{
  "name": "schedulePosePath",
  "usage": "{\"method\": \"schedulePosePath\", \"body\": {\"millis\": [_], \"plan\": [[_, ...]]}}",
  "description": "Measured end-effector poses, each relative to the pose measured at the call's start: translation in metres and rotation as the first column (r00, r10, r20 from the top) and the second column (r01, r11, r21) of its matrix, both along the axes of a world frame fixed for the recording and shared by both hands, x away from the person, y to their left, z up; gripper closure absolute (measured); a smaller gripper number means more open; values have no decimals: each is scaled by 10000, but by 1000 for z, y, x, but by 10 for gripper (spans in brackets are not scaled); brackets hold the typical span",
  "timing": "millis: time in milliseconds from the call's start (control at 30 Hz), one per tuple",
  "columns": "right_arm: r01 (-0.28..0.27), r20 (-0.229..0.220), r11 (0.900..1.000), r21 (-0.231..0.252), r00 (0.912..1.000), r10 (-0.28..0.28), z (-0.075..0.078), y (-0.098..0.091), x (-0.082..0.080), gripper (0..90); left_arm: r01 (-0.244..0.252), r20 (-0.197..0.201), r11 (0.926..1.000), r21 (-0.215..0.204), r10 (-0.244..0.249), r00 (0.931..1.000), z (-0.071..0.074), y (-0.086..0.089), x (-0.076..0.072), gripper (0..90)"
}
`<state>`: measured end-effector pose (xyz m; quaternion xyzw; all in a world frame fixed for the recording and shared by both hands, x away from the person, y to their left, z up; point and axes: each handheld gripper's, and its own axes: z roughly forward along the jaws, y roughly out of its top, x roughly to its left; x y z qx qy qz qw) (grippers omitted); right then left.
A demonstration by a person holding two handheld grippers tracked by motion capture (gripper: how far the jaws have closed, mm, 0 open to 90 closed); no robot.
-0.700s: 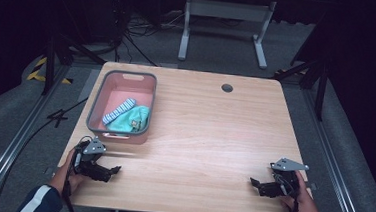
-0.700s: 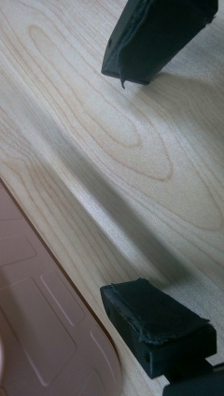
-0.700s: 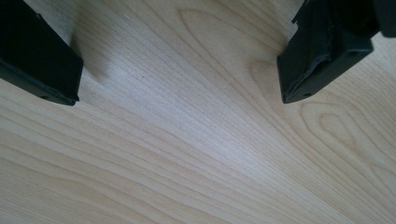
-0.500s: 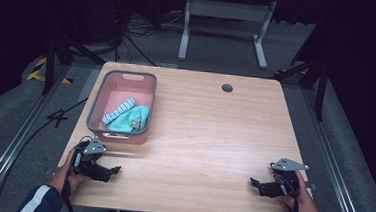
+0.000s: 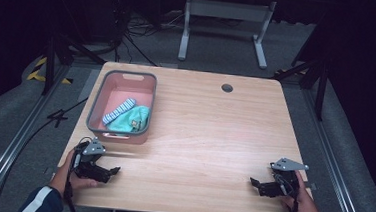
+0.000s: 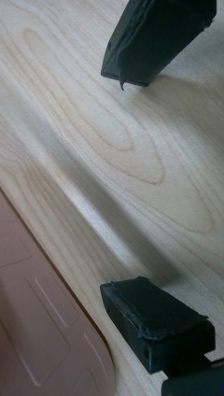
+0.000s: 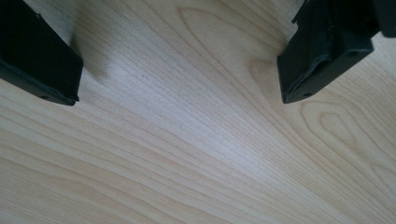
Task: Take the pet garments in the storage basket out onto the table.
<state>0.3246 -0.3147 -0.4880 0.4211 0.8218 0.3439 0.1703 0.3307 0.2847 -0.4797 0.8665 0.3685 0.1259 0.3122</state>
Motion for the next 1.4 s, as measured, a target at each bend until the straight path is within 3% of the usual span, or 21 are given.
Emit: {"method": "schedulePosePath", "body": {"millis": [167, 267, 333, 500, 567, 800, 967, 1267, 1400], "plan": [[3, 3, 10000, -1, 10000, -3, 0, 0, 0, 4, 78, -69, 10000, 46, -78, 9999, 6, 5, -4, 183], [2, 0, 10000, 0, 10000, -2, 0, 0, 0, 4, 313, -114, 9995, 32, -312, 9994, 10, 6, -9, 177], [11, 2, 10000, -1, 10000, -11, 0, 0, 0, 4, 402, -48, 9987, 315, -401, 9992, 13, 6, -11, 190], [2, 4, 10000, -3, 10000, -2, 0, 0, 0, 4, 468, 282, 9983, 345, -478, 9985, 24, 7, -16, 215], [4, -1, 10000, 1, 10000, -4, 0, 0, 0, 4, 469, 369, 9988, 142, -474, 9982, 31, 9, -18, 217], [3, 4, 10000, -2, 10000, -3, 0, 0, 0, 4, 542, 839, 9982, 255, -561, 9949, 49, 12, -22, 229], [3, 3, 10000, 0, 10000, -3, 0, 0, 0, 4, 452, 1104, 9989, -132, -435, 9929, 62, 17, -22, 230], [6, 0, 10000, 4, 10000, -6, 0, 0, 0, 4, 367, 1662, 9989, 294, -411, 9852, 93, 16, -9, 226], [8, 2, 10000, 2, 10000, -8, 0, 0, 0, 4, 624, 1847, 9971, 426, -693, 9804, 110, 9, 2, 221]]}}
